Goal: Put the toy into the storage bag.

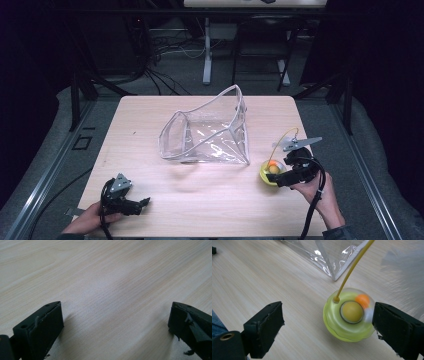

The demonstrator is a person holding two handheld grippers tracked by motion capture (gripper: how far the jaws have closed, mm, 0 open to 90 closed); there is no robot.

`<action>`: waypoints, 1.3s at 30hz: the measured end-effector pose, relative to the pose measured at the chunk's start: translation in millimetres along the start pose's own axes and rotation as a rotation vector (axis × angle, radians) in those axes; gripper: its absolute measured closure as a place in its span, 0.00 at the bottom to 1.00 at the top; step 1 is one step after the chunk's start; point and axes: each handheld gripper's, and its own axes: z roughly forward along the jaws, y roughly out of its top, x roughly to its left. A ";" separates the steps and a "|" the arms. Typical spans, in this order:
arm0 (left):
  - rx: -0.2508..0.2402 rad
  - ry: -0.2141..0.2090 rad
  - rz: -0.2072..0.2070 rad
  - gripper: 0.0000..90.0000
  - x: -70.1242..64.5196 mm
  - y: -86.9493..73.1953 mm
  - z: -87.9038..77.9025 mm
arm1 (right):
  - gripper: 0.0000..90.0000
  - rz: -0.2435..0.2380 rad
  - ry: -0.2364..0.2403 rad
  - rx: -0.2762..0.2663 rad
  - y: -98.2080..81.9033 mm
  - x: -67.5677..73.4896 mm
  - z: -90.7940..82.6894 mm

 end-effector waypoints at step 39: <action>0.000 0.000 0.000 0.00 0.0 0.0 0.0 | 0.81 -0.033 -0.214 -0.081 54.6 1.1 -17.6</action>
